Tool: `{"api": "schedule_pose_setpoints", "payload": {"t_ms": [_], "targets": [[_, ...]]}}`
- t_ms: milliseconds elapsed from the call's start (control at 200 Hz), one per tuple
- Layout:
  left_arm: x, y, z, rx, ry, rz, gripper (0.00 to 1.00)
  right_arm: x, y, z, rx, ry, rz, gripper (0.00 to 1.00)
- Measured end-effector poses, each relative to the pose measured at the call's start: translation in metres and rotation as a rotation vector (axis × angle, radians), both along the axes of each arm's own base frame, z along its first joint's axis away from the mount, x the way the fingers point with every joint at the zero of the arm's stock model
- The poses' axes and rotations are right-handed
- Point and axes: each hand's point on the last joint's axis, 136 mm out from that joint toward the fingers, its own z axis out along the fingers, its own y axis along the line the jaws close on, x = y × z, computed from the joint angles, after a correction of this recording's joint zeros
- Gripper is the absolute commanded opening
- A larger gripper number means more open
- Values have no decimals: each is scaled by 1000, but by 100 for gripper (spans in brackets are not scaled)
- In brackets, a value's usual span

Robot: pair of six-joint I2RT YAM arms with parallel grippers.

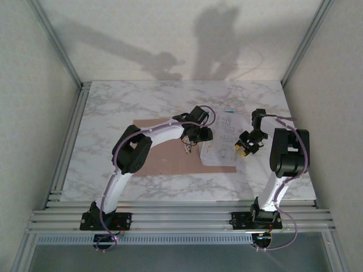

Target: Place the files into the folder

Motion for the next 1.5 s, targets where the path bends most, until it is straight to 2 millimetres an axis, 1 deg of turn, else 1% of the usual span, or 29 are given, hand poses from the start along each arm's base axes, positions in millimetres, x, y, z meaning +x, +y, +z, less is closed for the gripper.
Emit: {"api": "schedule_pose_setpoints", "payload": {"t_ms": [50,245,395,491,616,686,756,816,946,1016,1096,1161,1232,1352,1502], "targets": [[0,0,0,-1,1,-1,29,0,0,0,0,0,0,27],[0,0,0,-1,-2,-6,18,0,0,0,0,2,0,27],[0,-1,0,-2,0,-3,0,0,0,0,0,1,0,28],[0,0,0,0,-2,-7,0,1,0,0,1,-1,0,33],[0,0,0,3,-2,-4,0,5,3,3,7,-17,11,49],[0,1,0,5,-1,-3,0,8,5,5,7,-34,18,56],[0,3,2,7,0,2,0,11,4,11,-3,-63,25,60],[1,8,9,4,-5,8,0,16,3,22,-9,-102,31,61],[1,29,33,-8,-19,37,0,35,3,56,-18,-217,44,62],[2,45,48,-17,-32,61,0,45,7,75,-20,-280,61,62],[3,68,60,-18,-41,89,0,52,16,88,-18,-326,94,62],[2,87,65,-11,-44,109,0,54,26,92,-11,-344,128,62],[-1,107,64,6,-39,123,0,52,39,93,0,-347,165,62],[-8,138,53,55,-18,143,0,48,61,93,25,-349,216,61],[-26,170,40,134,13,146,0,46,87,85,54,-342,278,61]]}}
